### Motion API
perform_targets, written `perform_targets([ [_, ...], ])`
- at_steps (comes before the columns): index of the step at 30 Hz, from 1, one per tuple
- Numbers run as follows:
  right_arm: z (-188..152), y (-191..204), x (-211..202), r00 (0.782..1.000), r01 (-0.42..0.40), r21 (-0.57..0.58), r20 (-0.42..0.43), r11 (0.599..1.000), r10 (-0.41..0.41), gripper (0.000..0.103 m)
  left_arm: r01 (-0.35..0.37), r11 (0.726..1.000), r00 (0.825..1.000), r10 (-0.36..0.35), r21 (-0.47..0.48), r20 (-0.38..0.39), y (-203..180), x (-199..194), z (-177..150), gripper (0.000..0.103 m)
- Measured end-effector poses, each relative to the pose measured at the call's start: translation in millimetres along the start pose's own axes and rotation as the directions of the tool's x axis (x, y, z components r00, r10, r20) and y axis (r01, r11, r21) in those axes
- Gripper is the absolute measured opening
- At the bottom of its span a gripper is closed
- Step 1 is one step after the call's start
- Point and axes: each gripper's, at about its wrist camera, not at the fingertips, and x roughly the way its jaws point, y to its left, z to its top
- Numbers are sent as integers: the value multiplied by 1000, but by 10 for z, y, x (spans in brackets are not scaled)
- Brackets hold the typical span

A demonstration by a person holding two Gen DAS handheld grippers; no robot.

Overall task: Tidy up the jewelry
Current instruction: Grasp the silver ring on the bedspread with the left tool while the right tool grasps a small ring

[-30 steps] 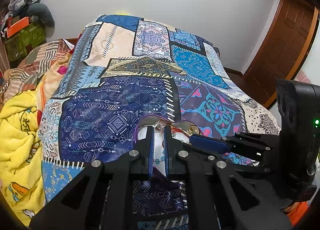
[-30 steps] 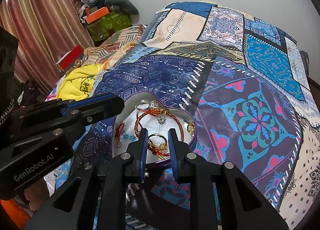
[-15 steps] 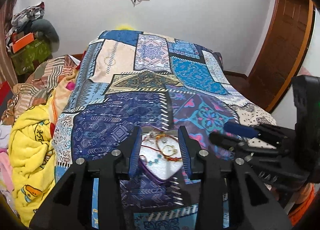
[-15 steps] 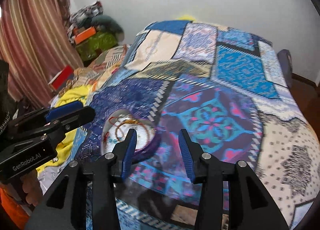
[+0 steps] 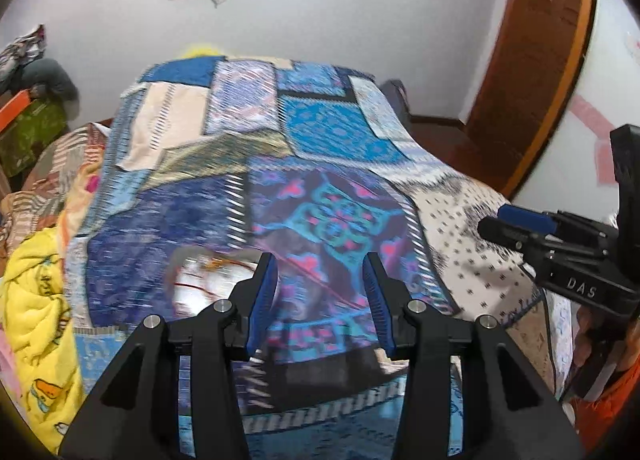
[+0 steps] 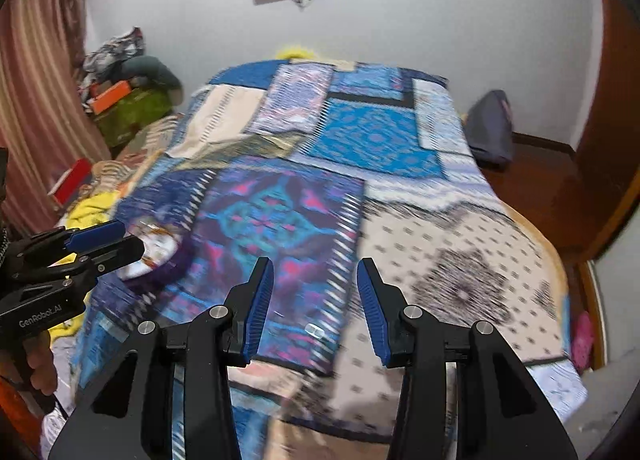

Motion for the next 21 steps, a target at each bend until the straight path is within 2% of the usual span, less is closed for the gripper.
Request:
perform_targets([
  [7, -257, -246, 62, 997, 28, 20, -72, 999, -26, 40, 58, 995, 990, -46, 84, -135, -443, 474, -220, 43],
  [10, -350, -249, 108, 996, 15, 22, -94, 1000, -13, 40, 93, 991, 975, -70, 98, -210, -545, 725, -298, 43],
  [15, -421, -217, 207, 992, -14, 18, -124, 1000, 16, 40, 127, 982, 955, -84, 138, -286, -705, 1011, -371, 43],
  [16, -421, -208, 229, 992, -19, 14, -128, 1000, 21, 40, 135, 980, 952, -88, 146, -292, -723, 1039, -378, 41],
  [17, -426, -196, 244, 991, -22, 11, -131, 1000, 24, 40, 138, 977, 953, -86, 162, -291, -748, 1069, -384, 34],
  [21, -412, -157, 323, 989, -40, -2, -145, 999, 39, 40, 126, 975, 957, -70, 185, -280, -760, 1149, -356, 27],
])
